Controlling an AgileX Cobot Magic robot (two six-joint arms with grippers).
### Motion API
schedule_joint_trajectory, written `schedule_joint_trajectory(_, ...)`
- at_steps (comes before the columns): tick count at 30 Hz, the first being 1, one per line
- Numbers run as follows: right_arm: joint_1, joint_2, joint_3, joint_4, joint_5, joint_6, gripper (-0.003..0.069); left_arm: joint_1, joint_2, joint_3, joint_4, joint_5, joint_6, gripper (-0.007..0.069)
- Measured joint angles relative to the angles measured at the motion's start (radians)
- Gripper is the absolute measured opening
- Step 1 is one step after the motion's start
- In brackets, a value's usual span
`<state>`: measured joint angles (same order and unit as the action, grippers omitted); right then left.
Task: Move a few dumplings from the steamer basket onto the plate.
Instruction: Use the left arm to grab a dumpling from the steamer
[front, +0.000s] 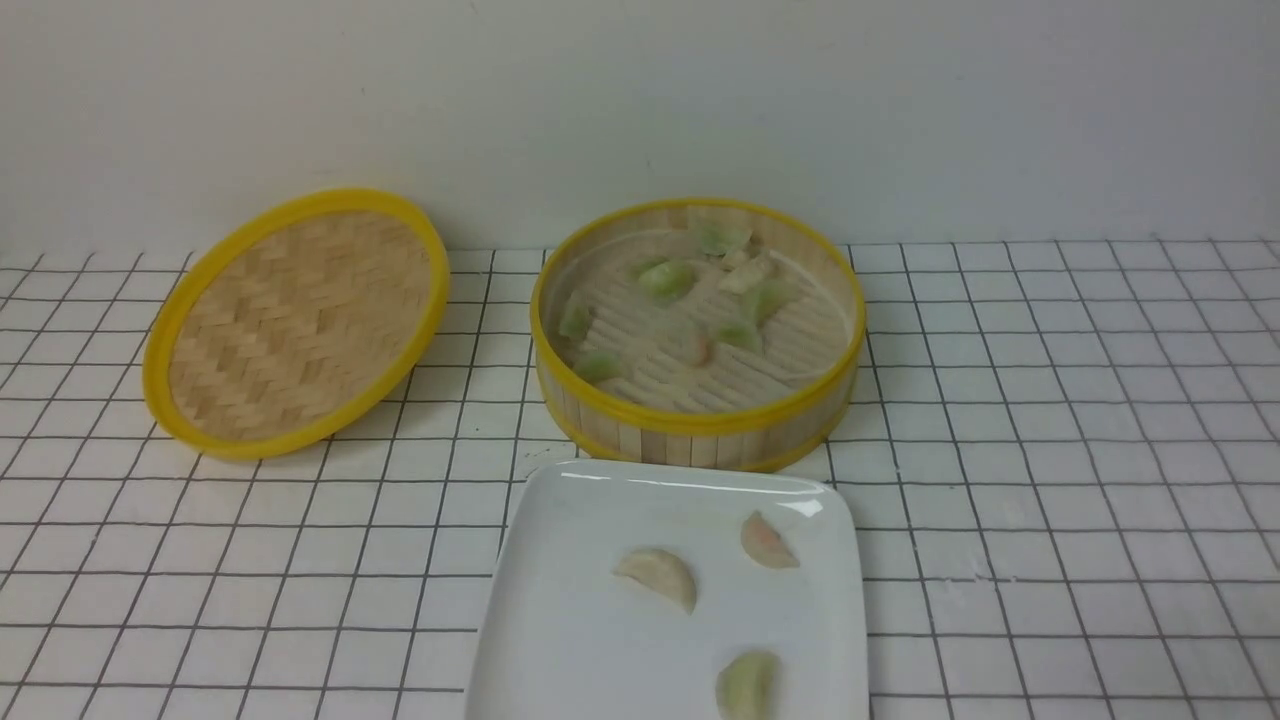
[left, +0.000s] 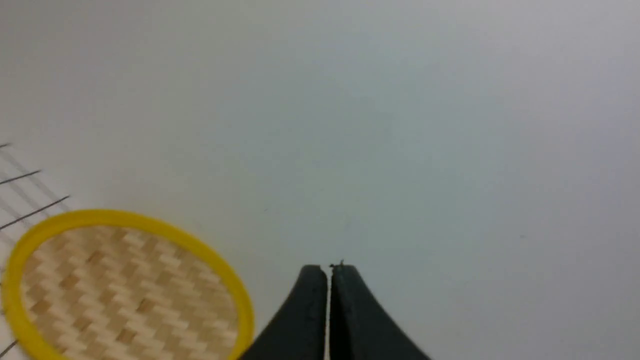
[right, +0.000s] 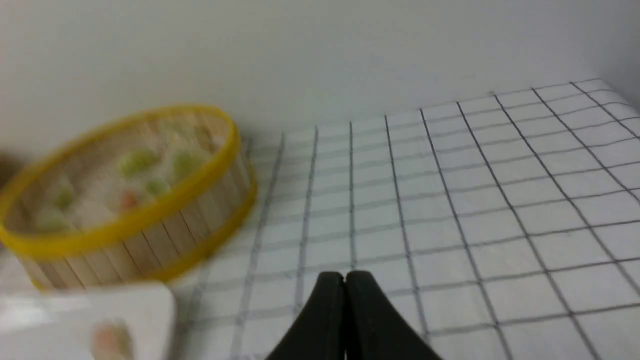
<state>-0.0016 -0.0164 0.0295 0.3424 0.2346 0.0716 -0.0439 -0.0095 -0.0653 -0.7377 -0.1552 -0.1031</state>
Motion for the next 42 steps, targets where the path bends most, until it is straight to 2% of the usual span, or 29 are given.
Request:
schedule_joint_trajectory(3,0.0,0.0,0.0,0.262,-0.162,0.118,-0.0015,0.0,0.078,-0.194,0.056,0.108,0.03,-0.0006)
schedule_joint_trajectory(6,0.0,0.0,0.0,0.451,-0.258,0.168,-0.0015,-0.001,0.246,-0.393,0.117,0.258,0.062,-0.0006)
schedule_joint_trajectory(7,0.0,0.0,0.0,0.508,-0.286,0.175,-0.0015,-0.001,0.321,-0.477,0.142,0.353,0.086,-0.0006)
schedule_joint_trajectory(10,0.0,0.0,0.0,0.591,-0.33,0.183,-0.0015,-0.001,0.484,-0.664,0.171,0.565,0.146,-0.0006)
schedule_joint_trajectory(12,0.0,0.0,0.0,0.641,-0.38,0.177,-0.0015,-0.001,0.723,-0.869,0.192,0.804,0.227,-0.0006)
schedule_joint_trajectory(14,0.002,0.0,0.0,0.651,-0.38,0.165,-0.0015,-0.001,0.857,-0.959,0.196,0.948,0.274,-0.0006)
schedule_joint_trajectory(18,0.036,0.026,-0.128,0.584,-0.122,0.047,-0.0015,-0.012,1.165,-1.118,0.202,1.135,0.361,-0.0006)
schedule_joint_trajectory(24,0.061,0.303,-0.495,0.388,0.331,-0.072,-0.0013,-0.107,1.47,-1.288,0.254,1.223,0.386,-0.0006)
schedule_joint_trajectory(25,0.061,0.385,-0.58,0.344,0.439,-0.082,-0.0013,-0.129,1.523,-1.327,0.267,1.232,0.386,-0.0006)
schedule_joint_trajectory(26,0.061,0.519,-0.712,0.282,0.617,-0.106,-0.0013,-0.17,1.606,-1.388,0.298,1.254,0.385,-0.0006)
schedule_joint_trajectory(27,0.061,0.552,-0.728,0.266,0.639,-0.109,-0.0013,-0.175,1.616,-1.406,0.302,1.256,0.383,-0.0006)
schedule_joint_trajectory(29,0.061,0.735,-0.904,0.168,0.888,-0.151,-0.0013,-0.226,1.745,-1.534,0.361,1.303,0.361,-0.0006)
schedule_joint_trajectory(30,0.061,0.762,-0.915,0.161,0.902,-0.156,-0.0013,-0.232,1.753,-1.545,0.366,1.31,0.358,-0.0006)
schedule_joint_trajectory(31,0.061,0.846,-0.983,0.121,0.967,-0.175,-0.0013,-0.25,1.827,-1.631,0.4,1.345,0.347,-0.0006)
schedule_joint_trajectory(33,0.061,0.945,-1.05,0.086,0.995,-0.189,-0.0012,-0.268,1.923,-1.756,0.429,1.375,0.341,-0.0006)
schedule_joint_trajectory(38,0.061,1.024,-1.075,0.081,1.012,-0.196,-0.0012,-0.305,2.103,-1.992,0.492,1.381,0.341,-0.0006)
schedule_joint_trajectory(42,0.061,1.025,-1.077,0.081,1.018,-0.196,-0.0012,-0.344,2.197,-2.09,0.59,1.383,0.348,-0.0002)
